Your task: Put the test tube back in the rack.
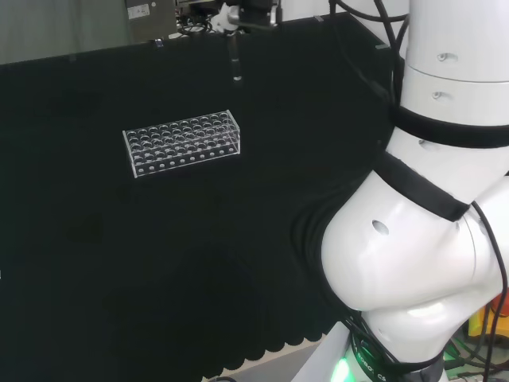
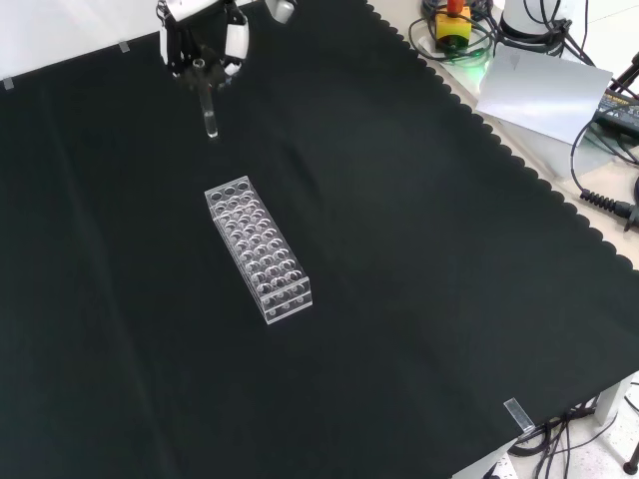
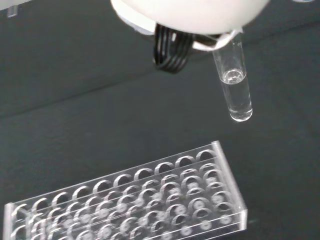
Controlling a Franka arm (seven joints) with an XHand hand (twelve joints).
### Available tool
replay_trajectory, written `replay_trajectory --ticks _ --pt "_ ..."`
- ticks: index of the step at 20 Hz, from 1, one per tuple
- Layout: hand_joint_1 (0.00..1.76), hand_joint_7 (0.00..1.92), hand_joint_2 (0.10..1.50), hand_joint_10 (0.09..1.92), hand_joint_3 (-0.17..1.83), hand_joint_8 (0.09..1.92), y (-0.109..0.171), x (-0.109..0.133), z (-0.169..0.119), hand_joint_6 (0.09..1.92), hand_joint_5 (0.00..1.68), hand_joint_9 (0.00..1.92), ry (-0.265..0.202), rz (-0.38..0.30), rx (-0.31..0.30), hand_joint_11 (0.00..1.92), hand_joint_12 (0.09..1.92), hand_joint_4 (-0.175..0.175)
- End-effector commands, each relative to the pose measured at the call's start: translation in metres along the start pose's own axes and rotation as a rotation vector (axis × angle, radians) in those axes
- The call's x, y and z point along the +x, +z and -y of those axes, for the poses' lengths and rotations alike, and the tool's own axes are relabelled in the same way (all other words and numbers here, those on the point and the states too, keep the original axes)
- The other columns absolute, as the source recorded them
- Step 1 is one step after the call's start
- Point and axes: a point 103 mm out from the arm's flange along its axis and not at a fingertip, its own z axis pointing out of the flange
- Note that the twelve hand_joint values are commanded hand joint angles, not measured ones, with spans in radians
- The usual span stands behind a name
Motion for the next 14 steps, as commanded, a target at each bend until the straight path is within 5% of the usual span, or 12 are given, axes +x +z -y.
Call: replay_trajectory --ticks 1,14 --pt "1.32 1.3 0.59 0.64 0.79 0.73 0.014 0.035 0.001 0.73 1.25 1.51 -0.074 -0.023 0.027 1.08 1.05 -0.175" --pt "1.32 1.3 0.59 0.64 0.79 0.73 0.063 0.043 -0.003 0.72 1.25 1.51 -0.067 -0.103 0.11 1.08 1.05 -0.175"
